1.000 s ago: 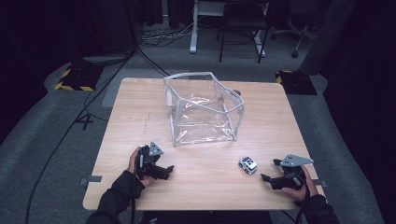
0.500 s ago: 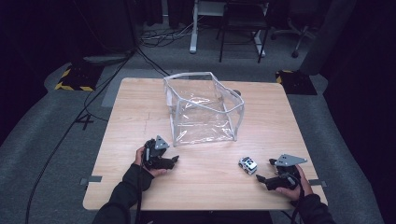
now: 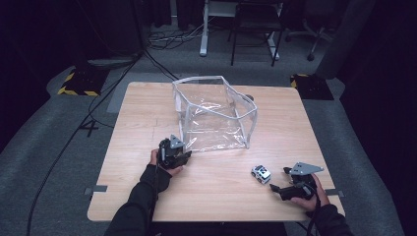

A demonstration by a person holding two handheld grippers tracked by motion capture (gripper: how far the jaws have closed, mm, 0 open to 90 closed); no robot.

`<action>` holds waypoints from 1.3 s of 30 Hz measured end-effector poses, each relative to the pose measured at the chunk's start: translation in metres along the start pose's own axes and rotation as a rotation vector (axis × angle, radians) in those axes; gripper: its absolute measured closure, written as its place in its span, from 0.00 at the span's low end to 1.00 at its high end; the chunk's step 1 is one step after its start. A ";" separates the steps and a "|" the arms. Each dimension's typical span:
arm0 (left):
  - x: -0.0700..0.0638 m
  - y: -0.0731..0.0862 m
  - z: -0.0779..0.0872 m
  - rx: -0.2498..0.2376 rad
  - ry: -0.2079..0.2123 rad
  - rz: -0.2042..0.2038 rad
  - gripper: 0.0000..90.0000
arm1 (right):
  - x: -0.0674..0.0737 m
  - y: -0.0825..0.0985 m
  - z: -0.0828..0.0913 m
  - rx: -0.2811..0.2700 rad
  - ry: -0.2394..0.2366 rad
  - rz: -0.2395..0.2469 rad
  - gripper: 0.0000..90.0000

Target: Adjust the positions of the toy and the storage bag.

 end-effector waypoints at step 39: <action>0.000 -0.007 -0.007 -0.005 -0.024 -0.015 0.66 | -0.044 -0.075 0.018 -0.189 0.000 0.013 0.40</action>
Point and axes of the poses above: each handheld gripper's, and its own axes: z roughly backward along the jaws, y roughly out of its underside, x roughly to its left, the point moved 6 cm from there along -z, roughly forward along the jaws, and after that the axes turned 6 degrees about -y, right-handed, at the moved point
